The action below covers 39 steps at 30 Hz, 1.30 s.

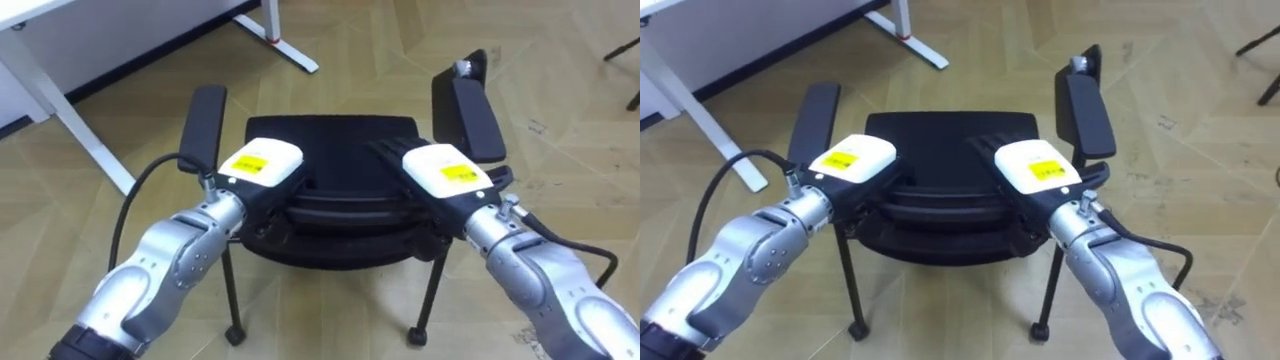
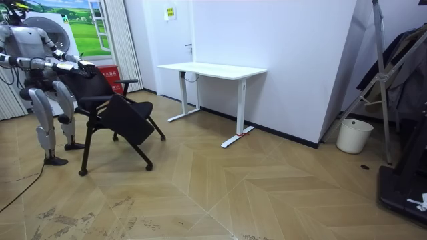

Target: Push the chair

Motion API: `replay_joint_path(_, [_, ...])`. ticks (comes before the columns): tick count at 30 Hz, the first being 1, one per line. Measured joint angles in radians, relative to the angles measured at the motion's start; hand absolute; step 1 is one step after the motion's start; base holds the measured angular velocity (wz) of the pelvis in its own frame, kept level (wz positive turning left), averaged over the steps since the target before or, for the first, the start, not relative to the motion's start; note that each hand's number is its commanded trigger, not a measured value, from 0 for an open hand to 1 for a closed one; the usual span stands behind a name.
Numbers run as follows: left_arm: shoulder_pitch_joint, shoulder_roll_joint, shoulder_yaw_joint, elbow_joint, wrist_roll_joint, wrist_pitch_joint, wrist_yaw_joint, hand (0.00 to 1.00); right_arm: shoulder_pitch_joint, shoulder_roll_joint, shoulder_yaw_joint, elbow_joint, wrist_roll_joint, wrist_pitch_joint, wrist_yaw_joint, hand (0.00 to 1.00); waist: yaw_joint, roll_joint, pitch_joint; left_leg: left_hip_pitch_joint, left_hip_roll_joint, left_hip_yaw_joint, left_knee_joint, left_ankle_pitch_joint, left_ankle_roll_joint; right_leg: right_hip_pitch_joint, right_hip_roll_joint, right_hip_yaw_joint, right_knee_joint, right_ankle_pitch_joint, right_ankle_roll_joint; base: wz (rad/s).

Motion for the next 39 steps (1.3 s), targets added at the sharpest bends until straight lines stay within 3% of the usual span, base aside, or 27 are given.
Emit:
replay_joint_path(8, [-0.001,0.000,-0.017,-0.003,0.000,-0.008,-0.002,1.00,-0.031,-0.004,0.005,0.098,-0.015,-0.038,-0.054,0.00,0.009,-0.002,0.0006,0.012,-0.001,-0.011,-0.004,0.000,0.000,0.016,0.000,-0.015,-0.001,0.000,0.000,0.03])
replay_joint_path(13, [-0.012,0.000,-0.029,-0.002,0.004,0.009,-0.004,1.00,-0.034,-0.002,0.015,0.184,-0.059,-0.089,-0.190,0.00,0.010,-0.002,0.0011,0.012,-0.001,-0.012,-0.003,0.000,0.000,0.019,-0.001,-0.019,-0.005,0.000,0.000,0.01])
replay_joint_path(14, [-0.013,0.000,-0.029,-0.002,0.004,0.009,-0.004,1.00,-0.035,-0.002,0.017,0.194,-0.059,-0.096,-0.209,0.46,0.009,-0.002,0.0011,0.012,-0.001,-0.012,-0.003,0.000,0.000,0.022,-0.001,-0.027,-0.008,0.001,0.001,0.04])
replay_joint_path(16, [-0.017,0.000,-0.030,0.004,0.003,0.009,-0.004,1.00,-0.038,-0.003,0.024,0.221,-0.058,-0.110,-0.260,1.00,0.008,0.000,0.0020,0.014,-0.003,-0.013,-0.002,0.000,0.000,0.033,-0.001,-0.034,-0.022,0.002,0.001,0.03])
replay_joint_path(22, [-0.037,0.005,-0.050,0.008,0.004,0.020,-0.007,1.00,-0.037,-0.014,0.033,0.277,-0.057,-0.155,-0.377,1.00,-0.010,0.005,0.0053,0.004,-0.006,-0.036,0.017,0.000,-0.001,0.050,-0.003,-0.064,-0.036,0.004,0.001,0.13])
replay_joint_path(31, [-0.048,0.006,-0.064,0.008,0.006,0.022,-0.005,1.00,-0.021,-0.022,0.033,0.311,-0.137,-0.166,-0.491,1.00,-0.022,0.010,0.0042,-0.011,-0.008,-0.044,0.030,0.000,-0.001,0.050,-0.004,-0.083,-0.036,0.004,0.001,0.06])
replay_joint_path(39, [-0.049,0.007,-0.068,0.008,0.002,0.022,-0.004,1.00,-0.019,-0.021,0.033,0.311,-0.167,-0.164,-0.524,1.00,-0.034,0.022,0.0026,-0.012,-0.013,-0.047,0.030,0.000,0.000,0.051,-0.009,-0.075,-0.036,0.004,0.002,0.03])
